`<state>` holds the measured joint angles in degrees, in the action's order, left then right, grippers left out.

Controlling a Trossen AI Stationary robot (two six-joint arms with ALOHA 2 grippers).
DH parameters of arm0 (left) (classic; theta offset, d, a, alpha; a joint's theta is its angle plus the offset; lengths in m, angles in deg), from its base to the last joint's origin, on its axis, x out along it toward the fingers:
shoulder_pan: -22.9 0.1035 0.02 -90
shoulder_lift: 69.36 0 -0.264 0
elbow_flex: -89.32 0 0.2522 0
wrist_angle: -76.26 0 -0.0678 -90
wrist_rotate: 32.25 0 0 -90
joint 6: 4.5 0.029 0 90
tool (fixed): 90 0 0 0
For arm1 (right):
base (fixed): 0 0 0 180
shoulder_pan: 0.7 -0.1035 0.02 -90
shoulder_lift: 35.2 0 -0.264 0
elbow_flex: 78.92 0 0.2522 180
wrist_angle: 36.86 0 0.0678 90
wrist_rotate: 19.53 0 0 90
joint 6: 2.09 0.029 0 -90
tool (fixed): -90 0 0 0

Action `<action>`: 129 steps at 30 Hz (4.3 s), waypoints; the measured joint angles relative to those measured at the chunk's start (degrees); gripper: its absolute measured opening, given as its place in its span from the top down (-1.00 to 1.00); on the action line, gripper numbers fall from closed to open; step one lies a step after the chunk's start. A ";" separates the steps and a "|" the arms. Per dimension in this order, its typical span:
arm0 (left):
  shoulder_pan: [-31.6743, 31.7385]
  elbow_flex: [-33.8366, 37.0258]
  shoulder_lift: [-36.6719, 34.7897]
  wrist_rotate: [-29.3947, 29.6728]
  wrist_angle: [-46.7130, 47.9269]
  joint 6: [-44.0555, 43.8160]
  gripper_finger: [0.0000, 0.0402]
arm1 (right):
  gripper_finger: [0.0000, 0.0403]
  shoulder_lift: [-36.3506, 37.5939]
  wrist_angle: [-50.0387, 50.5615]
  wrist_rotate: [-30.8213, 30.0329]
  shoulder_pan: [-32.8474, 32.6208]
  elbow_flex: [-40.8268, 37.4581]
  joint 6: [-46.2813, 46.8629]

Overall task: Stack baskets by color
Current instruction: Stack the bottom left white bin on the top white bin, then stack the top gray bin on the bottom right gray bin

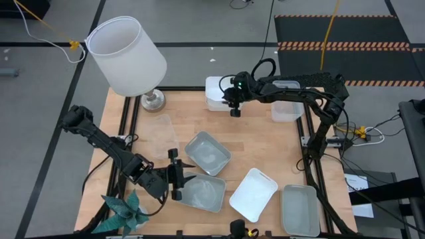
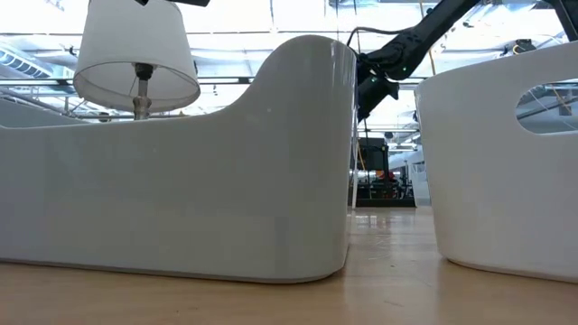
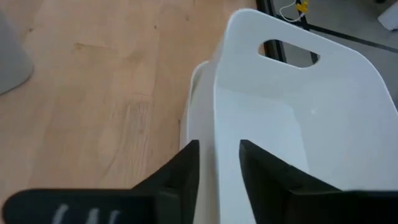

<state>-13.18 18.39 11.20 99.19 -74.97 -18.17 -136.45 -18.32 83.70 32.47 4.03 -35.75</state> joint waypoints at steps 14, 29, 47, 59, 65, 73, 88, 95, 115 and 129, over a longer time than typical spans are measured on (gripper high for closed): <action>-0.01 -0.02 0.01 -0.88 -0.15 -0.04 0.19 | 0.38 5.72 0.15 -2.73 -1.37 0.02 9.07; 0.09 -0.02 0.02 -0.88 -0.73 -0.11 0.19 | 0.94 5.95 -8.49 -2.72 -0.54 -10.44 10.74; 0.11 -0.02 0.02 -0.93 -0.92 0.04 0.19 | 1.00 14.00 -10.97 -2.73 -2.17 -12.96 17.50; 0.11 -0.02 0.02 -3.07 -0.22 0.07 0.19 | 1.00 32.66 14.39 -6.48 -22.49 -12.96 30.69; 0.12 -0.02 0.02 -6.77 -0.22 0.04 0.19 | 1.00 36.37 19.30 -16.11 -35.80 -12.96 35.69; 2.75 -1.04 0.02 -7.56 -0.28 0.05 0.19 | 1.00 41.39 21.56 -17.83 -44.74 -12.96 34.72; 14.58 -5.77 1.51 -20.90 1.59 5.46 0.18 | 1.00 44.31 25.56 -19.22 -45.35 -12.96 31.03; 15.38 -7.26 9.17 -20.62 2.12 3.95 0.14 | 1.00 46.10 25.21 -19.45 -45.28 -12.96 29.91; 20.40 -25.27 31.84 -24.33 10.45 -6.93 -0.01 | 1.00 47.04 27.66 -19.28 -45.28 -12.96 31.79; 20.40 -25.22 32.63 -24.53 11.63 -4.07 0.75 | 1.00 47.02 26.41 -19.40 -45.28 -12.96 31.42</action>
<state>7.22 -6.83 43.83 74.66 -63.34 -22.24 -89.44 8.08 64.30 -12.82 -8.93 -4.33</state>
